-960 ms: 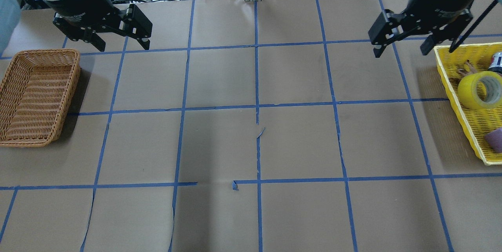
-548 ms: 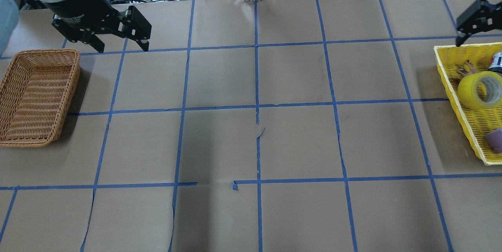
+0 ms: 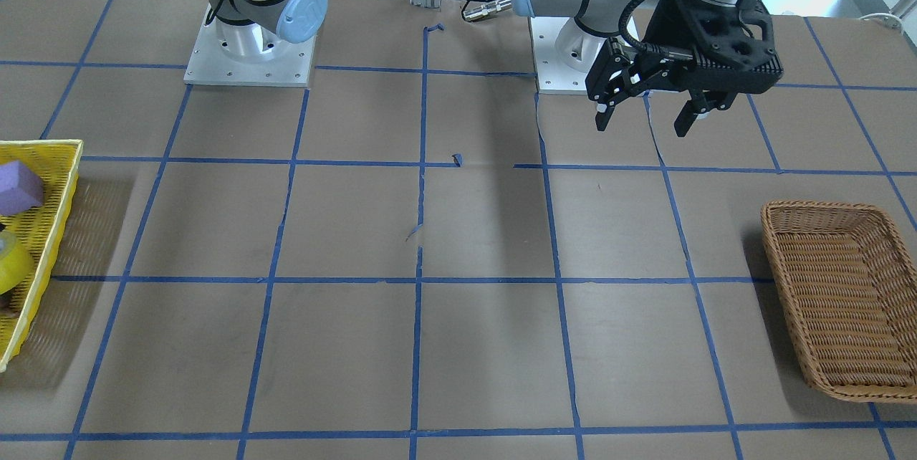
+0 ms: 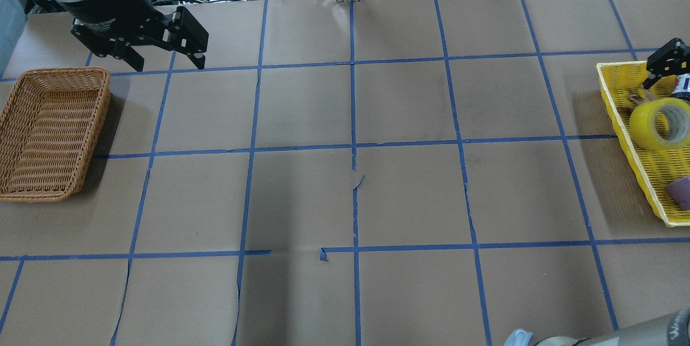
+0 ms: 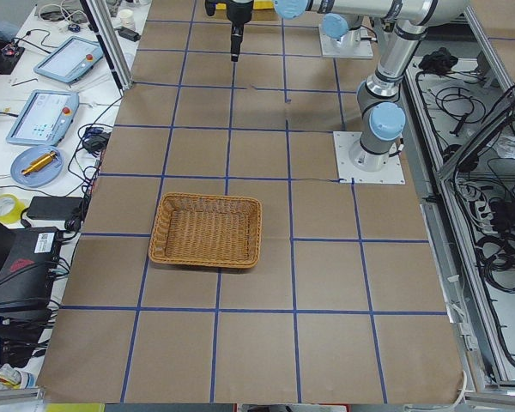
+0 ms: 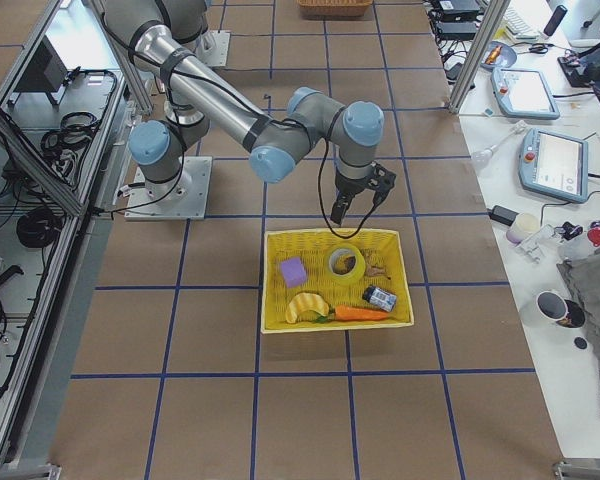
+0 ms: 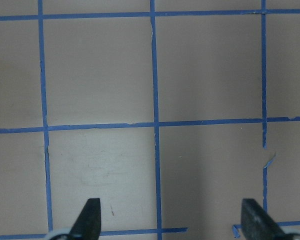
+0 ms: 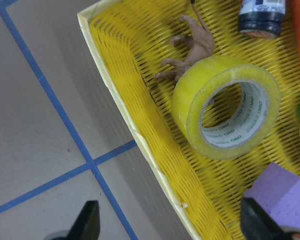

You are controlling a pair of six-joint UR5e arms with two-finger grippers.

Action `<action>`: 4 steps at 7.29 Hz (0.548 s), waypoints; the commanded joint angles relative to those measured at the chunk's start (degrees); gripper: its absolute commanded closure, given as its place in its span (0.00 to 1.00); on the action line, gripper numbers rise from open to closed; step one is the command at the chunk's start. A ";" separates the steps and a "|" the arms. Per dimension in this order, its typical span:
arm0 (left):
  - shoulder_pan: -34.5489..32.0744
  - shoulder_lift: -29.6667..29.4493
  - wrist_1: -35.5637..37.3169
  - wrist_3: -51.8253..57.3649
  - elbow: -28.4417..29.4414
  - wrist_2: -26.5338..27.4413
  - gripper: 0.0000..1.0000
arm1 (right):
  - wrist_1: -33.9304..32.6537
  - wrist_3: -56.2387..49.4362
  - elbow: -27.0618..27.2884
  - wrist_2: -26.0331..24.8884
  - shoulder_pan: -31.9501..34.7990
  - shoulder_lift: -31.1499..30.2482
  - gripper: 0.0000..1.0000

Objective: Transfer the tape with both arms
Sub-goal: 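Move the right gripper down into the yellow basket over the tape roll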

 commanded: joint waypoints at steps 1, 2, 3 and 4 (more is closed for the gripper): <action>-0.23 -0.10 0.00 0.01 0.06 0.14 0.00 | -6.45 -3.55 3.10 0.49 -1.96 3.21 0.00; -0.23 0.51 0.00 0.01 -0.46 0.14 0.00 | -8.99 -4.27 3.02 0.49 -3.63 6.28 0.00; -0.05 0.60 -0.09 0.01 0.06 0.22 0.00 | -13.89 -7.58 2.93 0.58 -4.77 9.00 0.00; -0.05 0.52 -0.09 0.01 -0.20 -0.12 0.00 | -14.29 -7.88 2.41 0.93 -5.22 9.82 0.00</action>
